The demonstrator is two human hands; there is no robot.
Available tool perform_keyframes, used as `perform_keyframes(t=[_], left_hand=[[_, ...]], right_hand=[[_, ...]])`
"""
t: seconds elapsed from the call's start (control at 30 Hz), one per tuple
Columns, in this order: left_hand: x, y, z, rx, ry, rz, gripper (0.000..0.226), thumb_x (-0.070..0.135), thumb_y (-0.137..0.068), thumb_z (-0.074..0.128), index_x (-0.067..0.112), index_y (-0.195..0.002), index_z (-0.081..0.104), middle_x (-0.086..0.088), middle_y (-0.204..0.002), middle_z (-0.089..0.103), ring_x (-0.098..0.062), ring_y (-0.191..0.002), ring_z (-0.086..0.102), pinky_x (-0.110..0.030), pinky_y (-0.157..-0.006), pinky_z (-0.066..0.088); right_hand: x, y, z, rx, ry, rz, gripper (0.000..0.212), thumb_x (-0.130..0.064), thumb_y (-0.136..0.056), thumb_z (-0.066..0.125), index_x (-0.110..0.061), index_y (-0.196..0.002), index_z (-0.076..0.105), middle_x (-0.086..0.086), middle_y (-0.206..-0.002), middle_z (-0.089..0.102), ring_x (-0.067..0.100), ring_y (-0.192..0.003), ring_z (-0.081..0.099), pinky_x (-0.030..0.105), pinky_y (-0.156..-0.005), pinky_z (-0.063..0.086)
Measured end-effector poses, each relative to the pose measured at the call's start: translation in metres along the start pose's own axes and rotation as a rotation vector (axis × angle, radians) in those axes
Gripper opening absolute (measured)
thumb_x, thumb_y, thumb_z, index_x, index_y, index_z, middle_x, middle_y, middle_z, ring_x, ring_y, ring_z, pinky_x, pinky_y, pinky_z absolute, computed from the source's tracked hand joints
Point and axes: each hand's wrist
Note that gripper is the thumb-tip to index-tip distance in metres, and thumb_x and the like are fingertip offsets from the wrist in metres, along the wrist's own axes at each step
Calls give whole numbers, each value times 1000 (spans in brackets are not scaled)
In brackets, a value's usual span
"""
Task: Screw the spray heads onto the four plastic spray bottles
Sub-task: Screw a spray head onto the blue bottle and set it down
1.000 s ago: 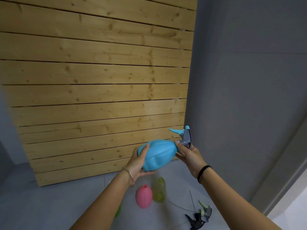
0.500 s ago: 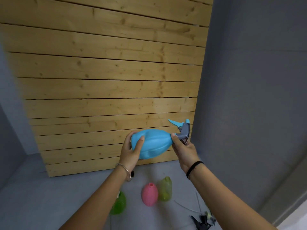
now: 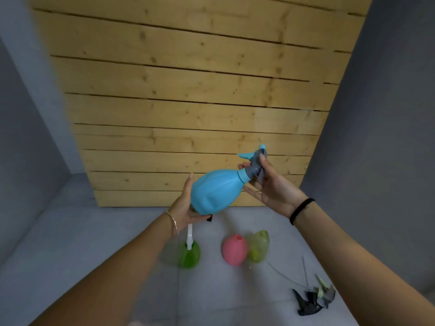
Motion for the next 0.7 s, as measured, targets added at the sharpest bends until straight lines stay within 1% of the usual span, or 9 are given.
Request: perform_keyframes(t=[0.1,0.2,0.27,0.33,0.43,0.5,0.57,0.6,0.7], left_hand=[[-11,-23,-19,206,-94,-16,57,69,-85,30,19,-102,54,-3,-101,62,-22,-88,62,-35,-74,54],[-31,-46,-45,331,-430,-70,50,63,-89,30,18,-100,49,-7,-110,50,-26,-96,51,-36,-83,45],[-46,-62,-61,347,-532,-190,64,63,-87,33,11,-122,47,-9,-121,49,-28,-105,52,-35,-85,44],[-57,-74,-72,337,-582,-293,79,65,-86,33,10,-142,31,-10,-134,46,-29,-114,51,-37,-90,46],[-71,-94,-81,325,-673,-345,81,64,-87,31,8,-146,26,-14,-145,39,-32,-123,47,-43,-102,43],[-79,-102,-81,296,-719,-378,80,61,-89,30,7,-147,22,-14,-150,32,-33,-132,40,-44,-107,38],[-90,-109,-79,257,-769,-420,80,61,-90,28,6,-148,19,-15,-153,28,-33,-136,34,-45,-111,33],[-93,-112,-78,234,-797,-441,81,62,-90,27,7,-148,19,-15,-154,27,-33,-137,33,-45,-111,32],[-103,-120,-79,181,-845,-497,82,65,-88,27,9,-148,19,-14,-154,26,-33,-136,34,-47,-109,34]], right_hand=[[20,-26,-3,15,169,43,38,-52,-85,55,-22,-103,69,-7,-117,68,5,-113,59,26,-93,48],[51,-51,-7,61,346,104,34,-43,-88,57,-15,-103,69,-4,-108,69,9,-105,60,24,-89,48],[78,-65,-10,78,391,175,35,-39,-89,57,-10,-107,67,-2,-105,67,11,-105,59,23,-88,47],[106,-76,-18,98,431,224,39,-38,-89,58,-5,-107,67,2,-105,66,14,-105,59,27,-95,46],[144,-95,-31,130,512,266,48,-42,-85,61,2,-102,69,7,-105,66,24,-111,60,36,-106,43],[162,-104,-36,135,535,288,45,-41,-84,63,1,-97,70,10,-102,67,26,-109,62,38,-105,44],[179,-112,-42,137,538,308,38,-38,-86,62,-2,-93,70,9,-96,66,23,-98,63,32,-97,49],[187,-116,-45,134,535,315,34,-37,-87,61,-3,-90,70,8,-93,66,20,-93,62,27,-88,51],[207,-124,-50,120,538,353,31,-35,-88,61,-8,-76,68,6,-87,67,15,-86,62,13,-66,45]])
Point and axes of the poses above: each hand's wrist, its own y-axis away from the middle knuckle, its own z-axis out of the palm, x = y × z
